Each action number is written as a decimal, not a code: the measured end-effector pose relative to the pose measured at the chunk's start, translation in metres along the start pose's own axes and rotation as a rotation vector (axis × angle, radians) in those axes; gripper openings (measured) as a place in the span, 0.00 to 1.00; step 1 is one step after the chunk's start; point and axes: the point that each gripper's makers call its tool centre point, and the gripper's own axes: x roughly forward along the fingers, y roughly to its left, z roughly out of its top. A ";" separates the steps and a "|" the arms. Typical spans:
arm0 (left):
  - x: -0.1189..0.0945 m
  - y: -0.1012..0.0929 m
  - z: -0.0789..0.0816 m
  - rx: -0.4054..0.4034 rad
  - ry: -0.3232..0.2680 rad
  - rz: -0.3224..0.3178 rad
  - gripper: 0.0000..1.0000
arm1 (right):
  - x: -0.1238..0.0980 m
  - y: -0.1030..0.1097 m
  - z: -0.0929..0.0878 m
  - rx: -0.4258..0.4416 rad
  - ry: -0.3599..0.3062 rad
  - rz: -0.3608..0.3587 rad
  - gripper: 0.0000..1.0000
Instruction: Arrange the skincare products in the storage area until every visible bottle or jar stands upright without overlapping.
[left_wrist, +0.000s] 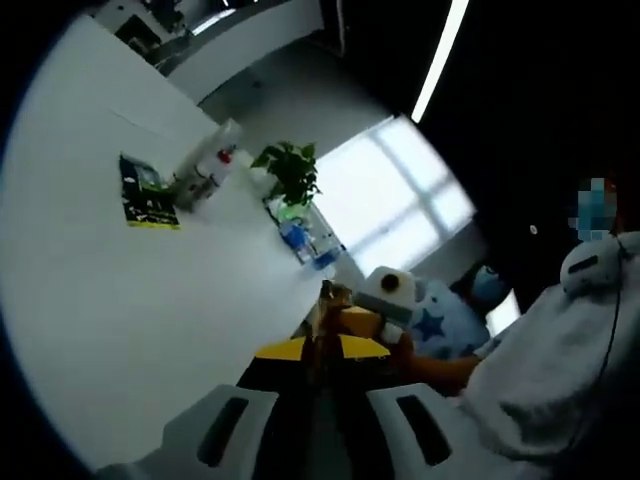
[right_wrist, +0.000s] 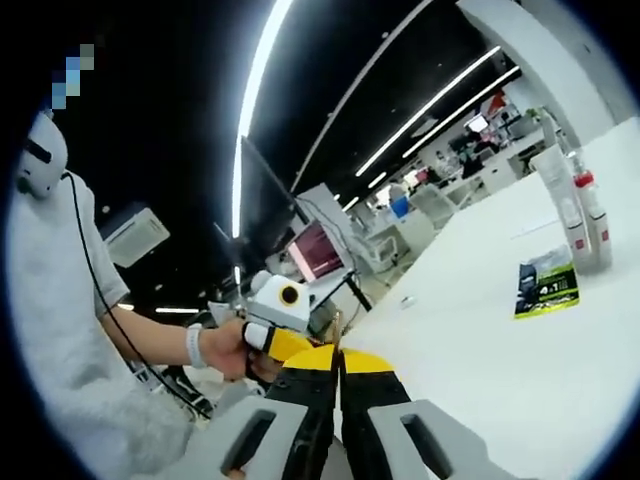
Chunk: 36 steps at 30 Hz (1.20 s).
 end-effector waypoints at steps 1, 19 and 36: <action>0.000 0.000 0.001 -0.004 -0.004 0.000 0.00 | 0.000 0.001 0.000 0.005 -0.002 0.003 0.00; 0.009 -0.003 -0.016 0.006 0.077 -0.014 0.00 | 0.006 0.001 -0.013 -0.071 0.066 -0.002 0.02; 0.008 0.000 -0.019 -0.023 0.053 -0.027 0.01 | 0.005 0.008 -0.012 -0.023 0.063 0.041 0.00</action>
